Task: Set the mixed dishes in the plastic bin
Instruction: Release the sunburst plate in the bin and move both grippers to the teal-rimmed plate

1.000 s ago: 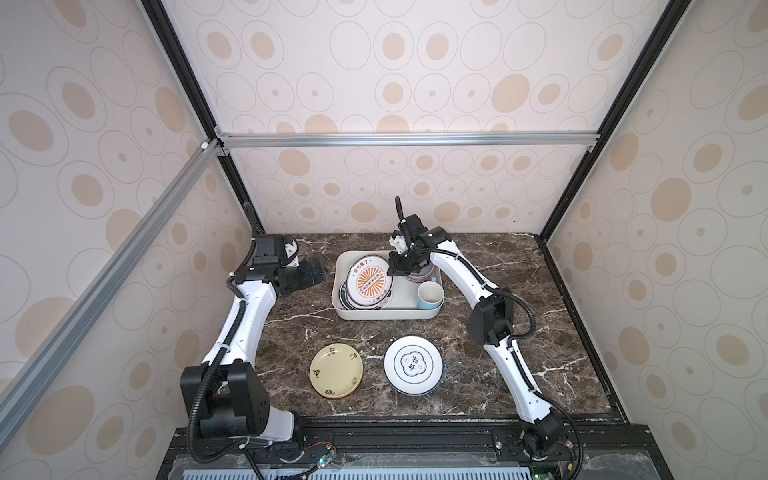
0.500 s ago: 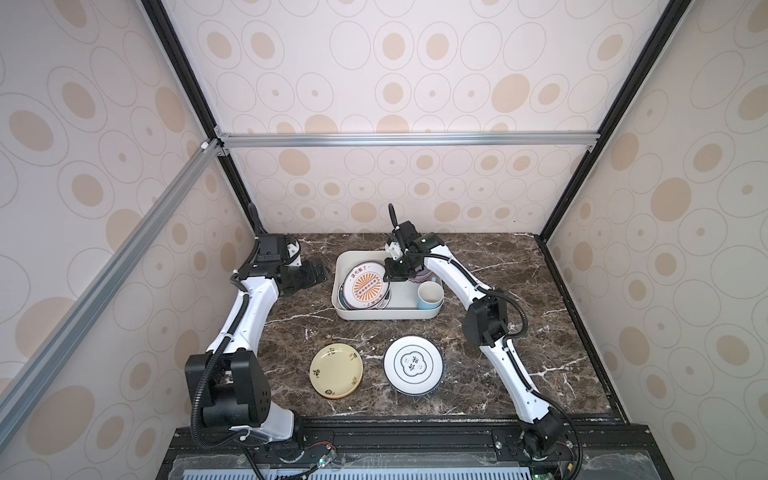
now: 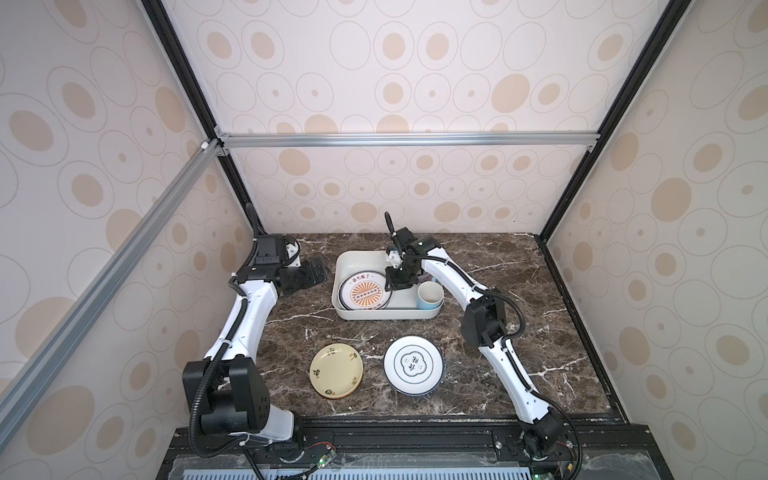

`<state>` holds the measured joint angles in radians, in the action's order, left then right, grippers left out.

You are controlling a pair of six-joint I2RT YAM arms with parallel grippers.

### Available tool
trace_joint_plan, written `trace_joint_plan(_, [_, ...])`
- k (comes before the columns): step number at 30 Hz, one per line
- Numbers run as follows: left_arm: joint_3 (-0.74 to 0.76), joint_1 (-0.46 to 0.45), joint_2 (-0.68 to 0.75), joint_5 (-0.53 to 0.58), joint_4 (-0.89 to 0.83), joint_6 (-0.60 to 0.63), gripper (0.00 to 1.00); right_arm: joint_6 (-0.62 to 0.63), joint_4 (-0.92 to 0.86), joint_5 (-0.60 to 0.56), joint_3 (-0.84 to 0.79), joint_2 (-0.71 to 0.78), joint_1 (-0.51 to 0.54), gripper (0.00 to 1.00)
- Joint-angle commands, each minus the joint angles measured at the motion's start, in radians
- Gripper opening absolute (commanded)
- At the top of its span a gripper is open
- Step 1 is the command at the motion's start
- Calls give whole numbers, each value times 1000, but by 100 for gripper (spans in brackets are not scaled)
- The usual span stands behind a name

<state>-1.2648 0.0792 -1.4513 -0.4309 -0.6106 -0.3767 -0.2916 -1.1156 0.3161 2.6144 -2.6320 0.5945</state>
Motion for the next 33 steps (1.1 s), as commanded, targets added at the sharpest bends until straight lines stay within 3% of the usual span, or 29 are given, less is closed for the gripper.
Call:
trace_joint_plan(1, [7,8,36,-19,11,11,99,47,-53,-39,-24,40,21,37])
trace_joint_plan(8, [35,8,75,-22,13,11,99,94,-78,-103,-74,108,46,42])
trace_joint_plan(17, [58,8,125,-25,12,8,99,169,-77,-226,-157,319,80,50])
trace_joint_plan(23, [121,-13,176,-52,37,-52,99,174,-76,-249,-377,523,80,50])
trace_joint_plan(27, [198,-126,230,33,38,-97,99,149,5,-262,-664,730,78,50])
trace_joint_plan(33, [326,-442,278,145,53,-230,87,84,78,-229,-1066,1020,74,50])
